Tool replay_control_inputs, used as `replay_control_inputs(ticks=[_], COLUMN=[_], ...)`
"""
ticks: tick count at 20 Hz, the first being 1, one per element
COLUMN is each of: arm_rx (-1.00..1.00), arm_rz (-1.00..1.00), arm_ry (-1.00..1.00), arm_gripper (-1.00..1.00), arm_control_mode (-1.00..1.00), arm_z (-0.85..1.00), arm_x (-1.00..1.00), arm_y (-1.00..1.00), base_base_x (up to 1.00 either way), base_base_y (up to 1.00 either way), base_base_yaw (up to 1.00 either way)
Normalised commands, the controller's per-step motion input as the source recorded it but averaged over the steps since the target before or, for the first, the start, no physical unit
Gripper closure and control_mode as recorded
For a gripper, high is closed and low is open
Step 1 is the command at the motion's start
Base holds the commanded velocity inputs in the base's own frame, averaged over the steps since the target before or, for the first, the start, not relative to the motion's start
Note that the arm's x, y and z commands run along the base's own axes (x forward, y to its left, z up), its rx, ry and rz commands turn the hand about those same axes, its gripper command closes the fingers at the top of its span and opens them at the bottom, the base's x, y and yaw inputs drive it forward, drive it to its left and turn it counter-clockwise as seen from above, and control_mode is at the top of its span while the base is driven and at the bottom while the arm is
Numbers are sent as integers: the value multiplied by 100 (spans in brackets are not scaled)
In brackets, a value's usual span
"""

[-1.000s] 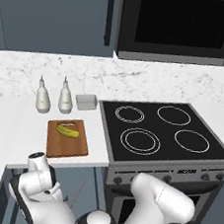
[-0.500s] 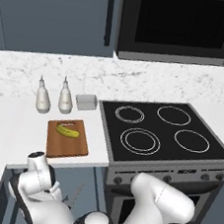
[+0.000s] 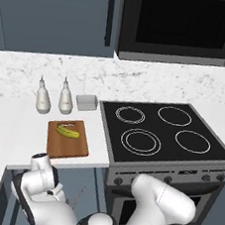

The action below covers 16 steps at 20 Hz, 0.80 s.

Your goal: Place the appropriate cutting tool for cutting the cucumber skin on the cutting board.

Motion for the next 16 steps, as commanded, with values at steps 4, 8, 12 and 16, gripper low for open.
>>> replay_control_inputs(ticks=[4,8,12,16], arm_rx=[0,0,0,0], arm_rz=[0,0,0,0], arm_ry=[0,0,0,0], arm_gripper=[-100,-100,-100,-100], arm_control_mode=[-100,-100,-100,-100], arm_z=[0,0,-3,-6], arm_x=[-1,-11,-4,0], arm_y=[-11,-10,-2,0], base_base_x=[0,0,0,0], base_base_y=[0,0,0,0], base_base_yaw=[0,0,0,0])
